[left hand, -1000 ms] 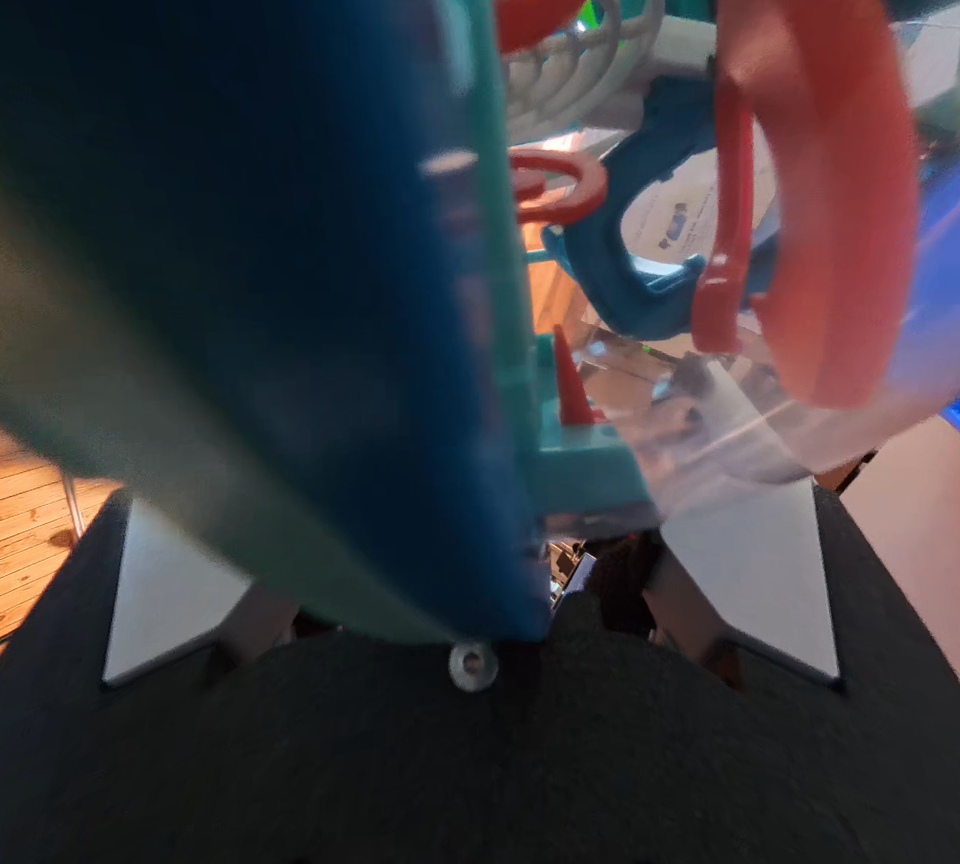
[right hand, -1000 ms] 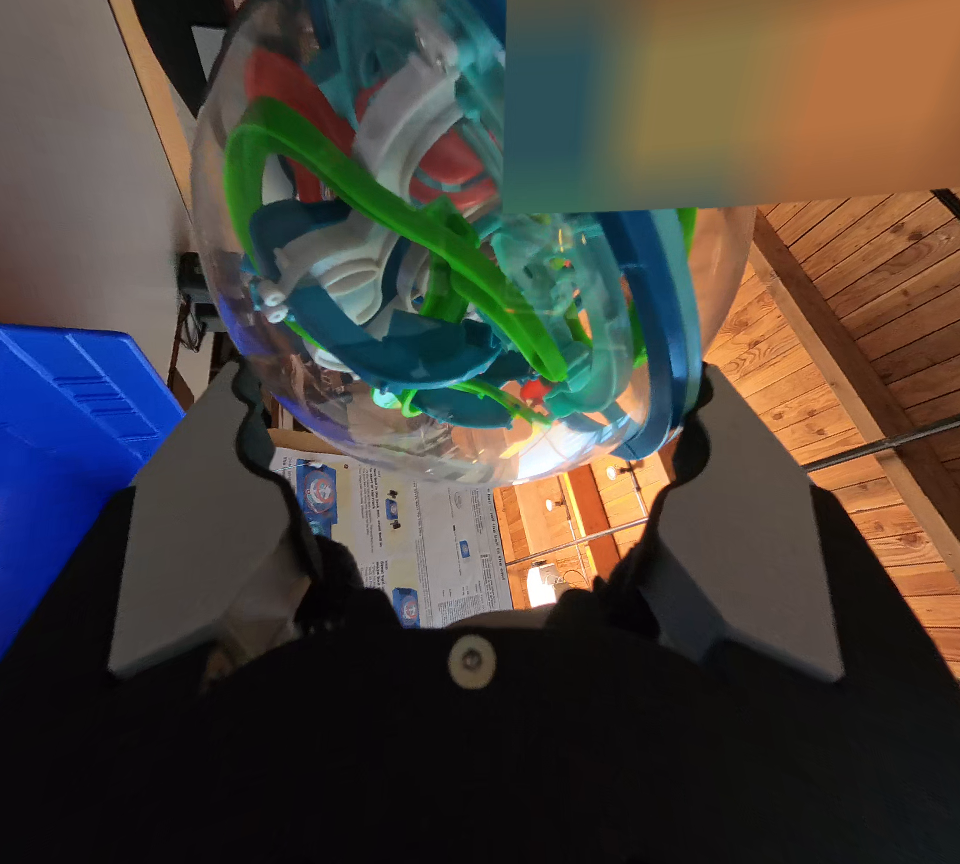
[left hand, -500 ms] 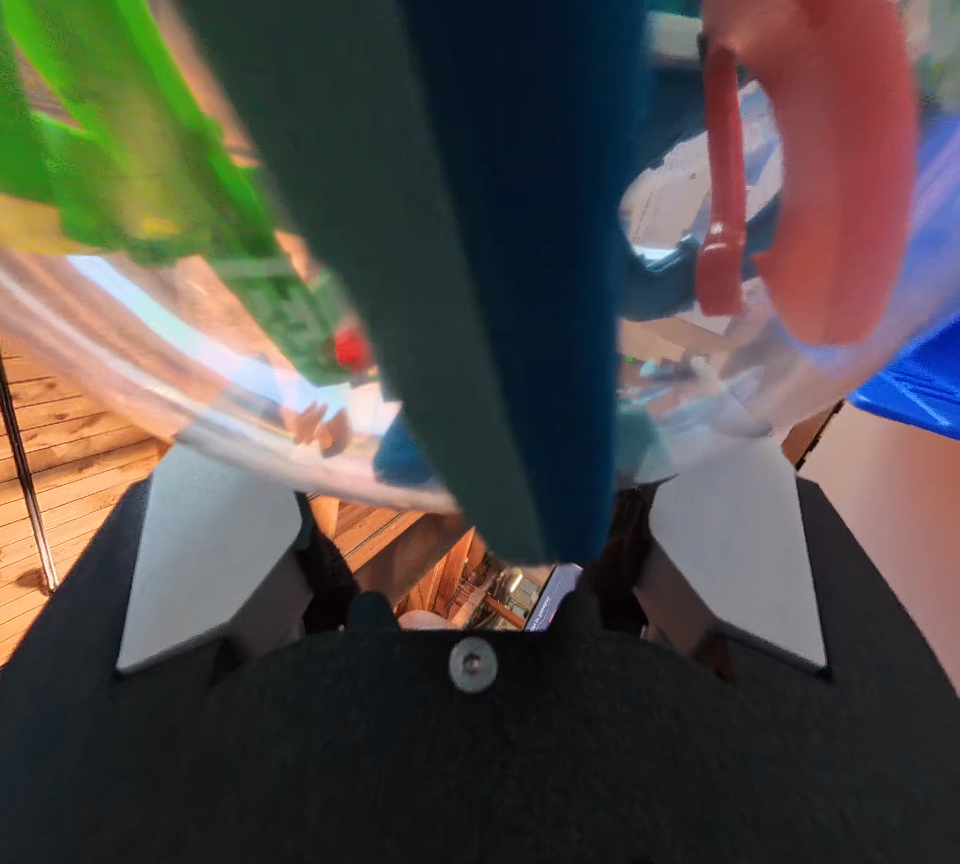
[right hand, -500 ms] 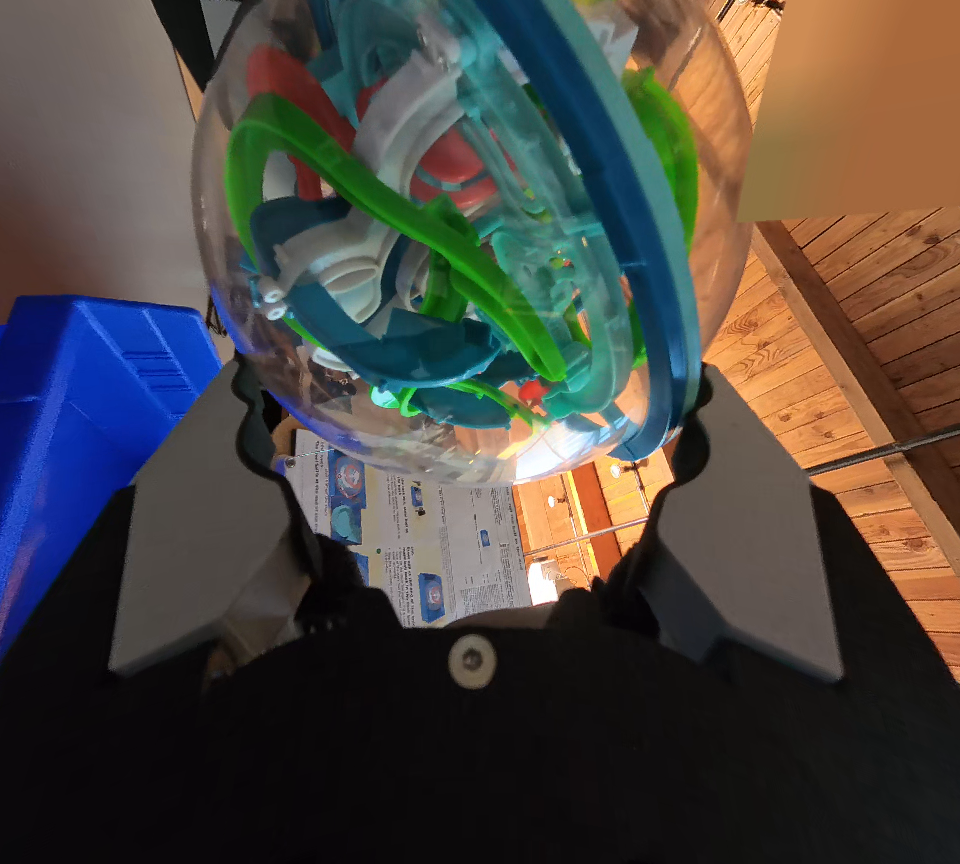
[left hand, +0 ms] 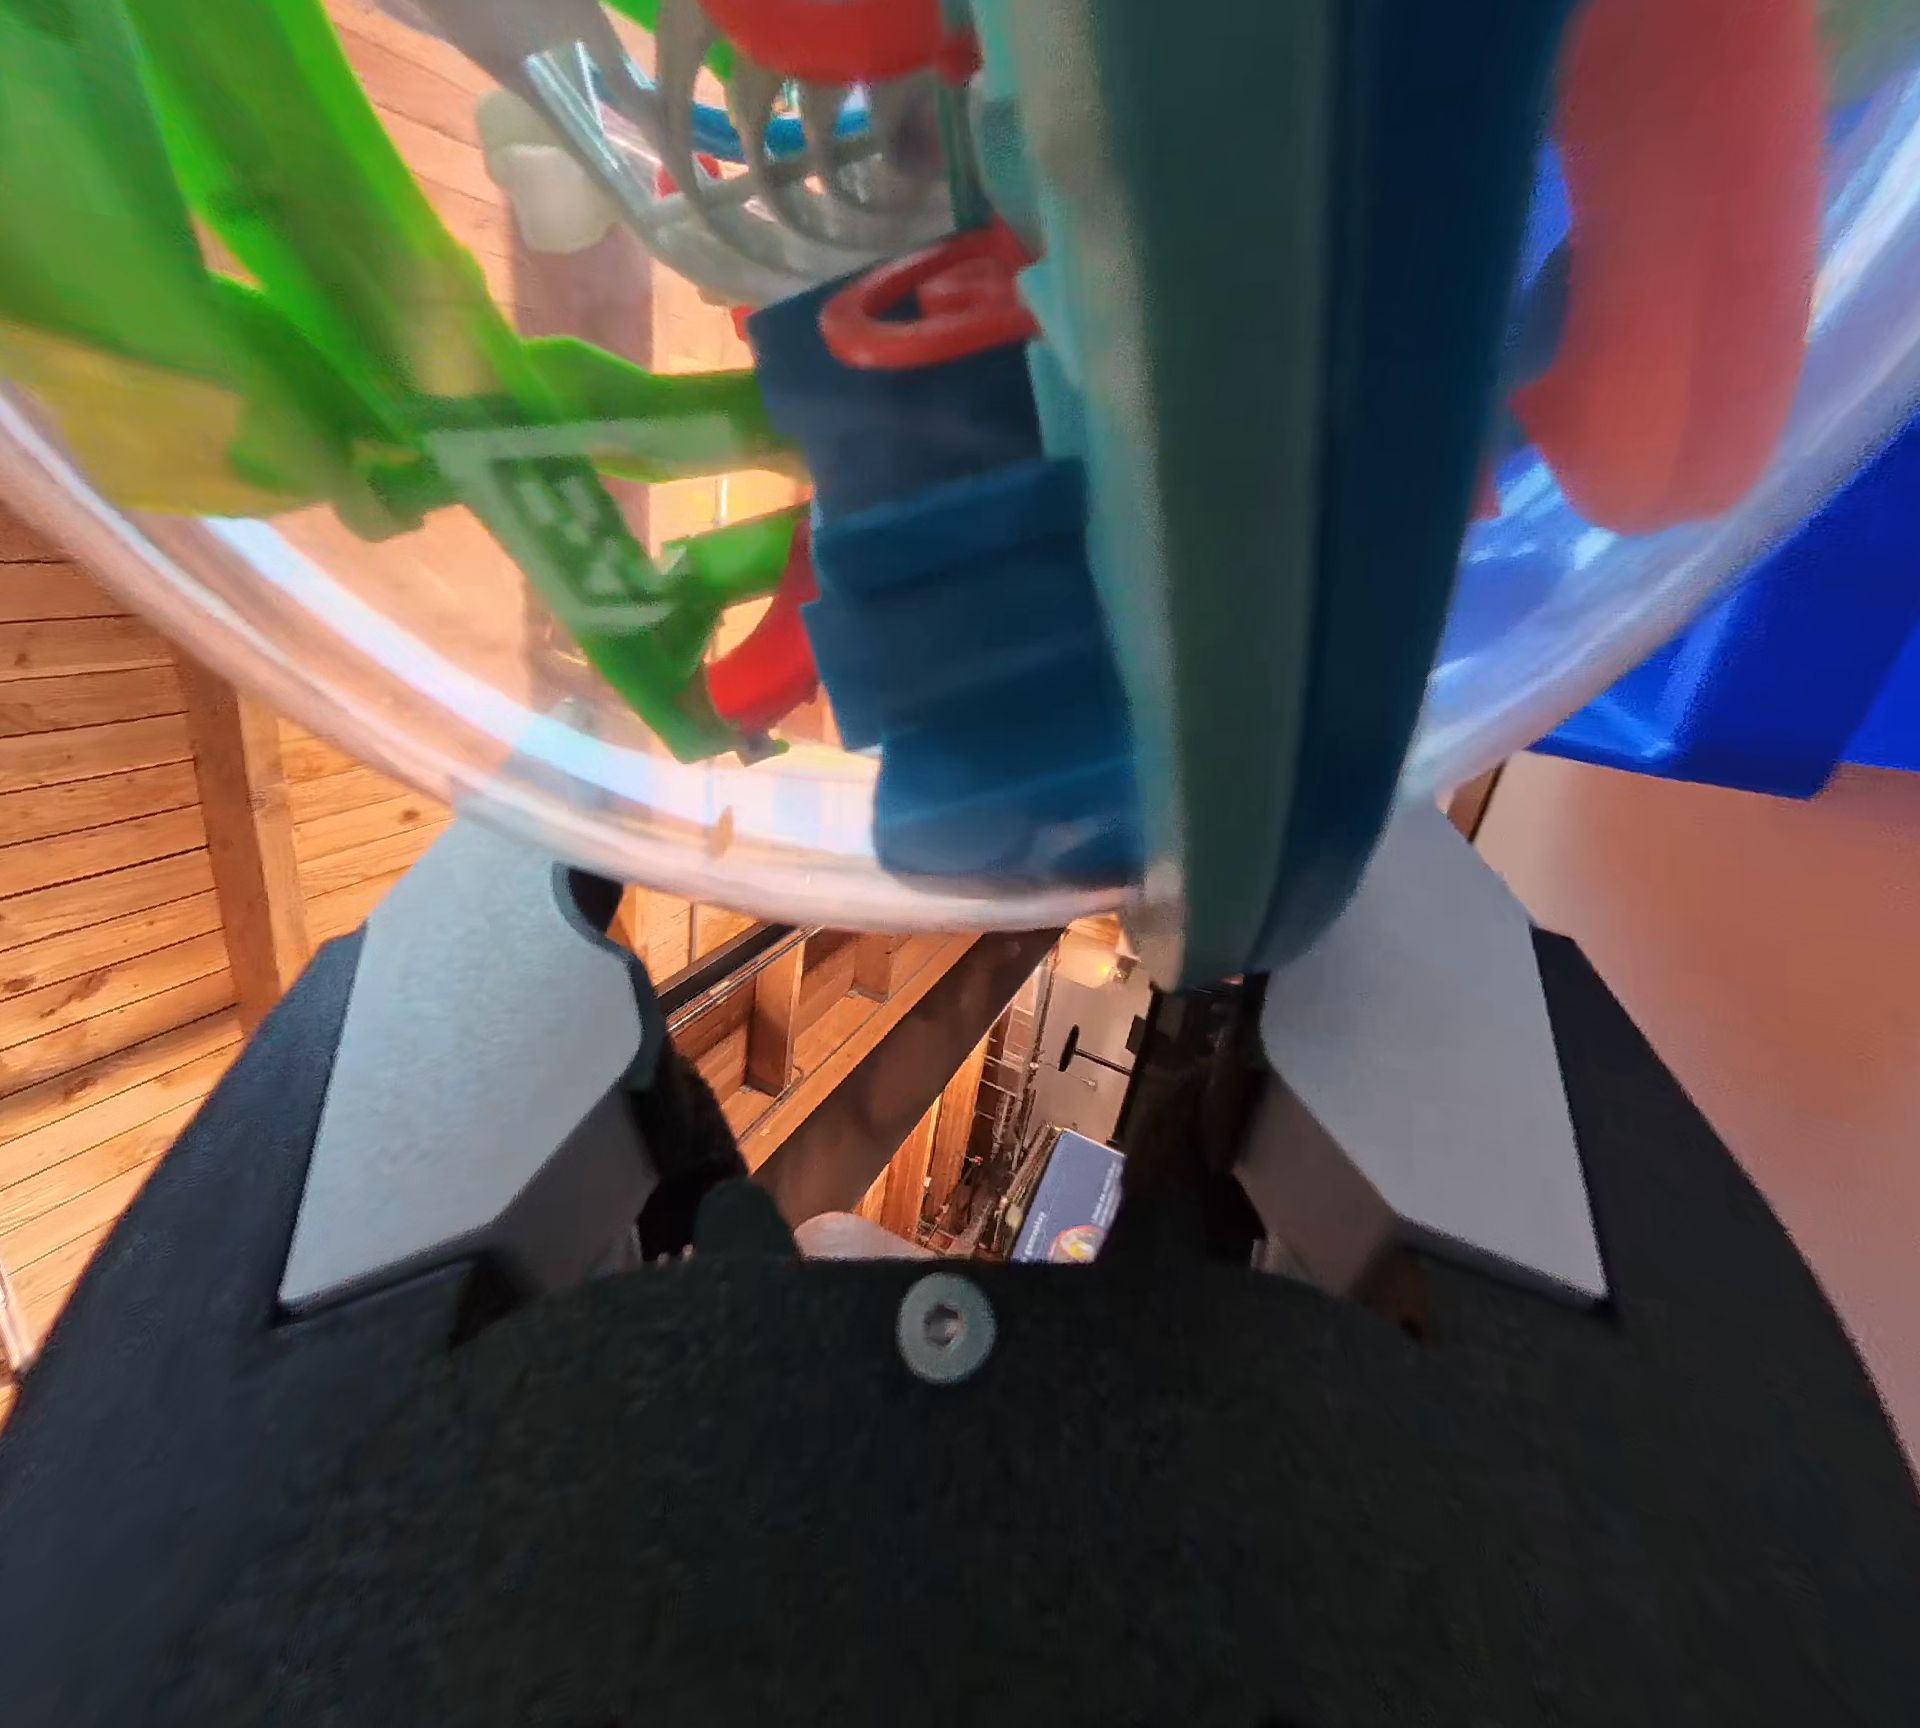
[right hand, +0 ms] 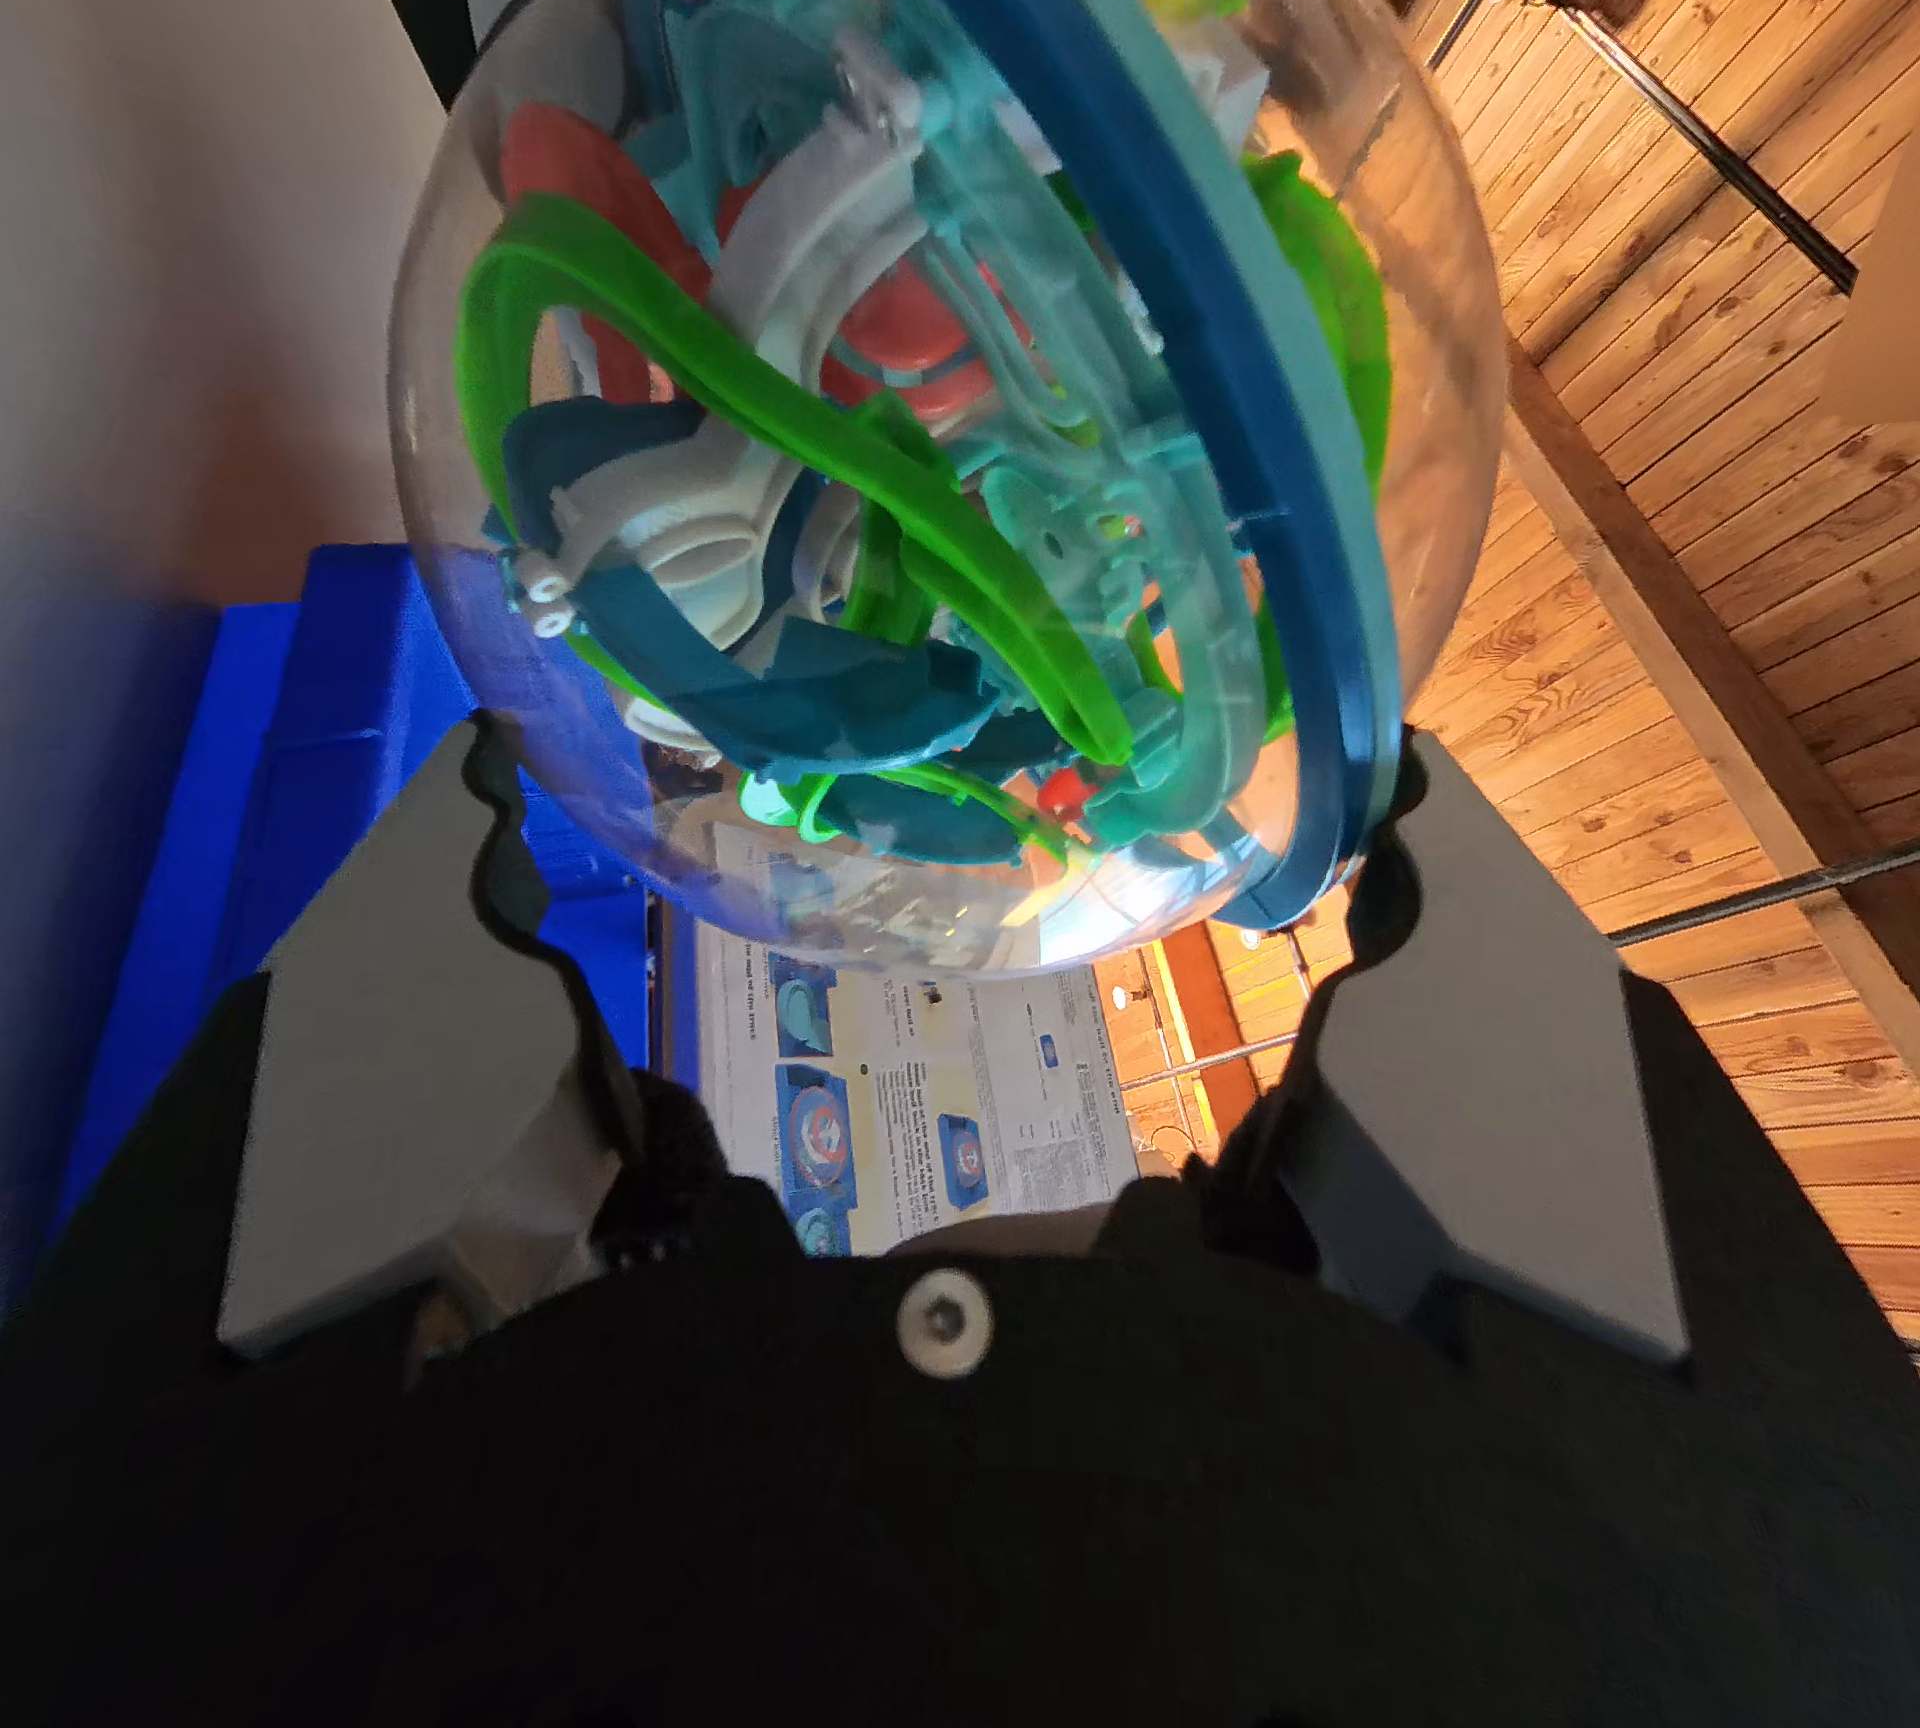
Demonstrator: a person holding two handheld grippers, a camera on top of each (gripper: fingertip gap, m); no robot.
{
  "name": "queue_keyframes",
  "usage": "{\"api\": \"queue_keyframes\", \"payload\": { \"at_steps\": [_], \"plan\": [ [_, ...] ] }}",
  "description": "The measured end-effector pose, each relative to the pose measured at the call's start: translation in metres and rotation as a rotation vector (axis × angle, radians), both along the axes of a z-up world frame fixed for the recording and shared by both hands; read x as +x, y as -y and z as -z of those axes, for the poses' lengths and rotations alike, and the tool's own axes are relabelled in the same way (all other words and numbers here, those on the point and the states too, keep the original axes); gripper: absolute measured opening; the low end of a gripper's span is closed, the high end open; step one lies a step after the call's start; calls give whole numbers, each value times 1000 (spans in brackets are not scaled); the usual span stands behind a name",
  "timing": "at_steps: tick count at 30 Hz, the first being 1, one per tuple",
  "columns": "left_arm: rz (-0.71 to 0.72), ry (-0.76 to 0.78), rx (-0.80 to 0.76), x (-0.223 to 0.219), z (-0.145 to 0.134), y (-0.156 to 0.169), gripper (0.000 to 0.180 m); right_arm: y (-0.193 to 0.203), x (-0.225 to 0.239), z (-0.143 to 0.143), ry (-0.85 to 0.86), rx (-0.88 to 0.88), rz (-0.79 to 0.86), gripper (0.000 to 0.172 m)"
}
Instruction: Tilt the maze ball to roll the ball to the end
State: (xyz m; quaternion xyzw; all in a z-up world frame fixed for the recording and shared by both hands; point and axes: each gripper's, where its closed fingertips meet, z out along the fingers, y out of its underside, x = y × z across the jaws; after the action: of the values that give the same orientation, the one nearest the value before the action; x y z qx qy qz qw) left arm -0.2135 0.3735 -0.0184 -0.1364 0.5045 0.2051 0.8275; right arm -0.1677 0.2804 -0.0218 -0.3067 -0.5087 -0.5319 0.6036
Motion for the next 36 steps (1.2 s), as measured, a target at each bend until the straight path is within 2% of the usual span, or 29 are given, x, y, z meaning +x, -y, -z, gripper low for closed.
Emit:
{"api": "queue_keyframes", "payload": {
  "at_steps": [1,8,27,36],
  "plan": [
    [-1,-13,-6,2,5,-1,127,0,2,5,-1,-7,1,155],
    [-16,-85,-17,7,28,-11,112,1,7,31,32,-38,-4,155],
    [-22,-182,-11,8,62,-12,128,1,12,60,73,-92,-47,155],
    [-36,-245,14,10,76,-13,128,0,15,78,117,-129,-46,155]
  ]
}}
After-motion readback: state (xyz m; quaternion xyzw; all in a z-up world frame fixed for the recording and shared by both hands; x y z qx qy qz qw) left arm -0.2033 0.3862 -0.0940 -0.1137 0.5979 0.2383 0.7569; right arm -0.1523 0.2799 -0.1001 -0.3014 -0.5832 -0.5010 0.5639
